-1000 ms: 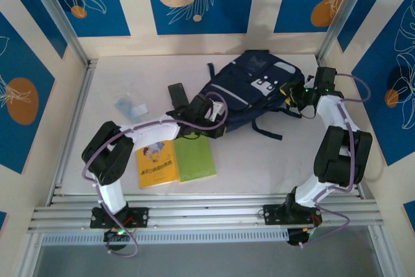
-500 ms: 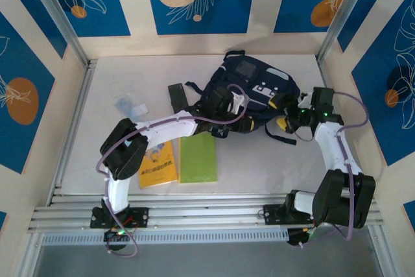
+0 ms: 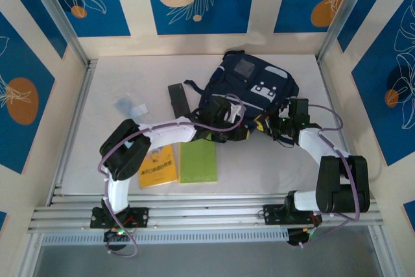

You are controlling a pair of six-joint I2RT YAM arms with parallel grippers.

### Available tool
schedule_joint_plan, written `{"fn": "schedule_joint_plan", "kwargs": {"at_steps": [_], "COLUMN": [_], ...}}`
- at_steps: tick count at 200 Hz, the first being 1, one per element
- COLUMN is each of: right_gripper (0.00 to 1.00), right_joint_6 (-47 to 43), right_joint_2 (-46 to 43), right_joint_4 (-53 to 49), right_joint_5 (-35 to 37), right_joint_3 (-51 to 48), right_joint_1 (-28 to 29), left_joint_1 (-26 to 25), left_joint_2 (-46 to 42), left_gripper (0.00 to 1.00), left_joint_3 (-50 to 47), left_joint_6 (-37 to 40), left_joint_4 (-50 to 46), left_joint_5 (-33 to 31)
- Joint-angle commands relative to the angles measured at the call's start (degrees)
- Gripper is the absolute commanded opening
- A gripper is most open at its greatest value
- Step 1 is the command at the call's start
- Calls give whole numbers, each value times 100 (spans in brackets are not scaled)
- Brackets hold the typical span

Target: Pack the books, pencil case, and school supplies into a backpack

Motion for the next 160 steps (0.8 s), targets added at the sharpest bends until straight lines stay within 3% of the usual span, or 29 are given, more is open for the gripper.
{"fn": "schedule_joint_plan", "kwargs": {"at_steps": [1,37,68,98,130,160], "right_gripper": [0,0,0,0,0,0], "right_joint_6": [-436,-1311,-2026,-2689,-3270,-3511], "right_joint_2": [-270,-521,-512,-499,-321,160], "right_joint_4": [-80,-881,-1478,-1957,-2038,-1886], "right_joint_5": [400,492,589,678,887,990], "right_joint_3": [212,516,843,1200,1533,1912], "right_joint_1": [-106,-184,-229,-431,-602,-817], "left_joint_1": [129,649,1192,1700,1772,1660], "left_joint_2": [-557,-779,-897,-907,-931,-1109], "left_gripper": [0,0,0,0,0,0], "left_joint_3": [-214,-96,-74,-31,158,38], "left_joint_6": [143,1099,1541,1732,2089,2077], "left_joint_4": [19,-1720,-2296,-2592,-3071,-3005], "left_joint_5": [253,-995,-1603,-1613,-1759,-882]}}
